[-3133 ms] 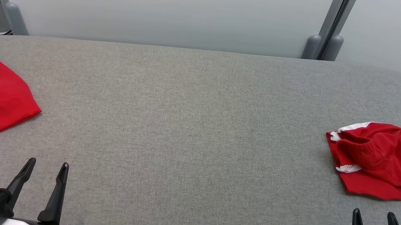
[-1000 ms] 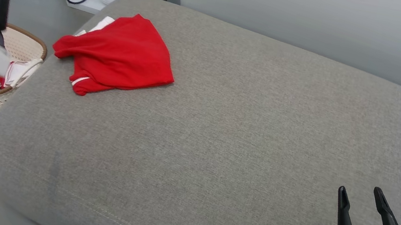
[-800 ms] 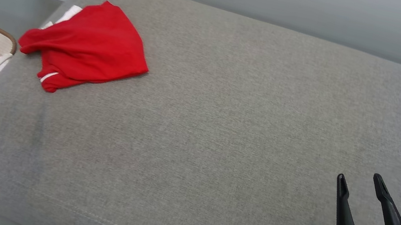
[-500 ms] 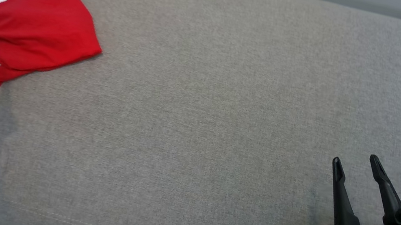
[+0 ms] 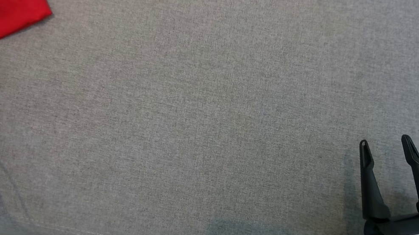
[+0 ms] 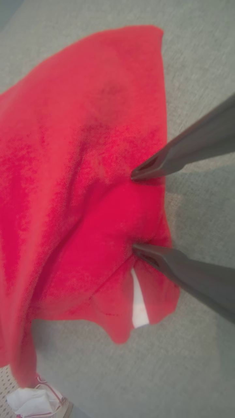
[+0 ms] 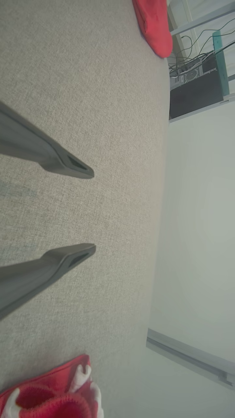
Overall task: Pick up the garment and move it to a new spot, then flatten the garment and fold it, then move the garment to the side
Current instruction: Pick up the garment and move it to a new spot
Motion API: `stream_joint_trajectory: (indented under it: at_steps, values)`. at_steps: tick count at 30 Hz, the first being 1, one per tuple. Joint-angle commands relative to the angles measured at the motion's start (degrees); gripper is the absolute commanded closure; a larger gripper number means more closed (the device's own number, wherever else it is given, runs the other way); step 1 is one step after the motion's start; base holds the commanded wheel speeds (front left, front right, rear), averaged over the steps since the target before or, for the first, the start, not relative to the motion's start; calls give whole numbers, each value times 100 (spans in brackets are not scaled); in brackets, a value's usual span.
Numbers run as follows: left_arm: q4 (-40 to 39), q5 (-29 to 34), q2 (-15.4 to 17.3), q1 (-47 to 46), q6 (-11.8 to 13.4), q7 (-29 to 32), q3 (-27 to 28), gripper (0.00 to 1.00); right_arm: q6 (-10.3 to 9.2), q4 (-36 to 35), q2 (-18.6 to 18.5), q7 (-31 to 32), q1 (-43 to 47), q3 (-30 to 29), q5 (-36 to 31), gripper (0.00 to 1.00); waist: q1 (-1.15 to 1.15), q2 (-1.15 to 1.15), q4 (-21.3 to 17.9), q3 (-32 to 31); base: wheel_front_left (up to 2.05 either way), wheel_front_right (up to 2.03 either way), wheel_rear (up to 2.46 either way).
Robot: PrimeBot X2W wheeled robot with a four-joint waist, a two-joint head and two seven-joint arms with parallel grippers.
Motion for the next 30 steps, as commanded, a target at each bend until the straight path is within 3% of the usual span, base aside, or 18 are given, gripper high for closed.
stream_joint_trajectory:
  at_steps: [1,5,6,7,8,20,30]
  values:
    - [-35,-84,368,-43,-2,-63,173,0,23,-207,-84,25,-89,115,59,0,0,0,-4,78,0,0,0]
    - [266,-191,336,-106,-154,-73,205,0,23,-246,-123,61,-131,151,154,0,0,0,-5,142,0,0,0]
    - [348,-198,340,-122,-196,-77,196,34,23,-253,-148,68,-151,174,157,0,0,0,-13,148,0,0,0]
    - [403,-193,348,-142,-244,-138,183,77,23,-252,-158,73,-167,186,163,0,0,0,-18,149,0,0,0]
    - [448,-192,354,-160,-280,-252,185,100,23,-248,-157,75,-180,188,175,0,0,0,-21,143,0,0,0]
    - [640,-226,757,-847,-640,-1493,238,100,23,-87,-43,-6,-154,163,236,0,0,0,17,-220,0,0,0]
    - [-9,-150,972,-1186,-748,-2943,30,100,23,158,127,-117,-40,263,251,0,0,0,56,-760,0,0,0]
